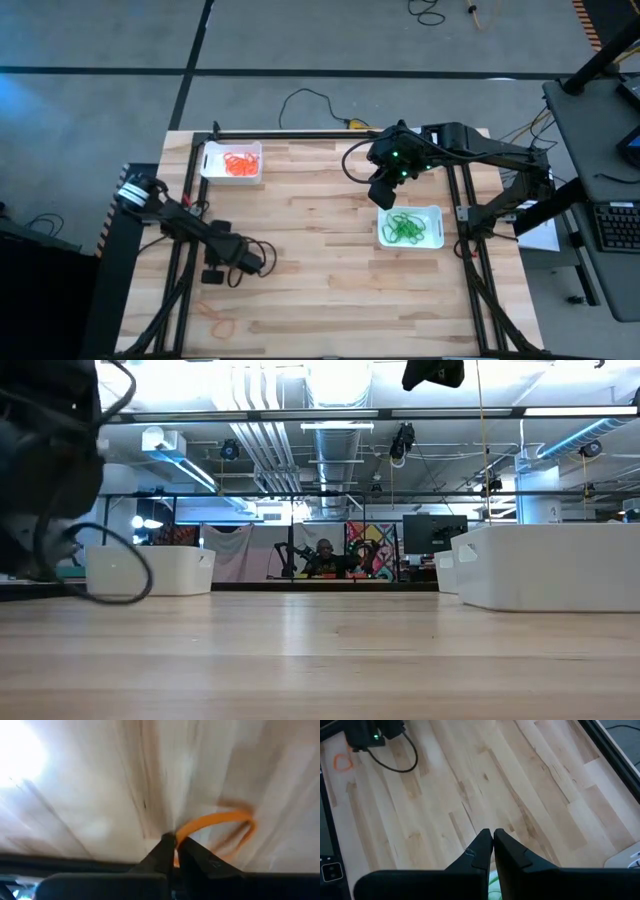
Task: Sort rubber bands into baskets
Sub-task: Put the orange rubber band into the top left white bin
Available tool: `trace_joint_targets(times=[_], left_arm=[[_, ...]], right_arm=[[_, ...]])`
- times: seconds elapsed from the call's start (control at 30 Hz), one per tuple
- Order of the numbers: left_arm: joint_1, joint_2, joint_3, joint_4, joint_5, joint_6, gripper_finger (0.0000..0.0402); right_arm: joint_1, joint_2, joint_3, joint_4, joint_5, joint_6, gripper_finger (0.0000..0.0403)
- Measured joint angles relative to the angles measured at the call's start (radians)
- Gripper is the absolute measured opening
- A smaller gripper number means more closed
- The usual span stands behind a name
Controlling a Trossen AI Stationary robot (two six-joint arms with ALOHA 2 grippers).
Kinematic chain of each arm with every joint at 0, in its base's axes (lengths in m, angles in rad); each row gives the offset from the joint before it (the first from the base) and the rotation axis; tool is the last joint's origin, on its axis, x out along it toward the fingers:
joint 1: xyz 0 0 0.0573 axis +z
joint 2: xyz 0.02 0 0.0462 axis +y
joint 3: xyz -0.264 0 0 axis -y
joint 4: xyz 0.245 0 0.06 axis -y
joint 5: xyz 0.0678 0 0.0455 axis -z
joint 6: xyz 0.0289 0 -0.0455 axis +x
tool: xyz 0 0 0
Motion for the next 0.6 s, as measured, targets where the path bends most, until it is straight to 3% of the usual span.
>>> trace_joint_targets(times=[0.37, 0.6], left_arm=[[0.041, -0.251, 0.027, 0.067, -0.024, 0.021, 0.0000], [0.264, -0.430, 0.139, 0.048, -0.125, 0.061, 0.0000]], right_arm=[[0.000, 0.000, 0.000, 0.000, 0.000, 0.000, 0.0013], [0.000, 0.000, 0.000, 0.000, 0.000, 0.000, 0.0013]])
